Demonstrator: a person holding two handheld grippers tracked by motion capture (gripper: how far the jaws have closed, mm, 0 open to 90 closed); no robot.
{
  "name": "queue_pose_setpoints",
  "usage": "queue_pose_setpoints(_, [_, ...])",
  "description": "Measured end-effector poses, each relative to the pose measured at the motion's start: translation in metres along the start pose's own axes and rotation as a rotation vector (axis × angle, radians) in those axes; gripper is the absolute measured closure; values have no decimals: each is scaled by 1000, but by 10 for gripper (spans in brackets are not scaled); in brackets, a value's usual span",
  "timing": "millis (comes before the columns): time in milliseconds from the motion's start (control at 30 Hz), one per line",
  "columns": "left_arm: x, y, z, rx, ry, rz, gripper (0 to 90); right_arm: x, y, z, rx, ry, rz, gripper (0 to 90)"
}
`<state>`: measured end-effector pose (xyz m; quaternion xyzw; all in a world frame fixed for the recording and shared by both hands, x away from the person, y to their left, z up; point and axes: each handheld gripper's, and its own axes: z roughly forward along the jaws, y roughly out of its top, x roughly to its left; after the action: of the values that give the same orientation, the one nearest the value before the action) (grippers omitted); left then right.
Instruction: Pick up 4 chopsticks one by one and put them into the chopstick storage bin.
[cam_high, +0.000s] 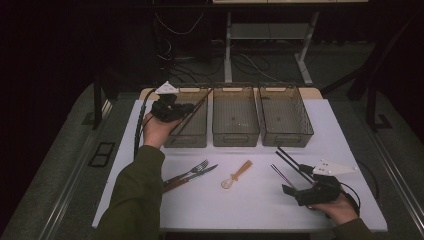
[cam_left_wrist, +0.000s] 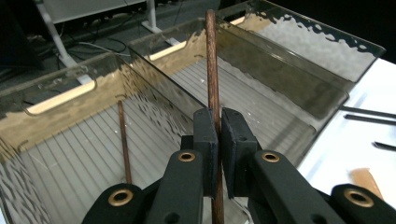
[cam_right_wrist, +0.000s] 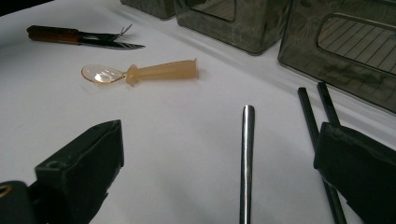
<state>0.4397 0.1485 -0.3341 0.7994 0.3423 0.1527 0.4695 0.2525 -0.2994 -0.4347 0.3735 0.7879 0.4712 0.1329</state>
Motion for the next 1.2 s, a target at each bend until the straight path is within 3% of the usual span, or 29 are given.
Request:
queue_pose_setpoints(100, [3,5,3,-18,-6,8,842,0,0,0,-1,0,1,18])
queue_pose_setpoints(467, [26,22,18,-50,10,-19,842,-1,0,-1,-9,1,2,18])
queue_pose_setpoints(767, [46,18,34,-99,9,-67,842,2,0,-2,-14,10,-8,18])
queue_pose_setpoints(900, [51,12,45,-80,25,-89,842,2,0,-2,-16,13,-7,18])
queue_pose_setpoints(1000, [53,6,52,-35,43,-76,842,1,0,-2,-16,12,2,18])
queue_pose_setpoints(1200, [55,-4,59,23,85,-113,842,0,-1,-3,-17,10,2,18])
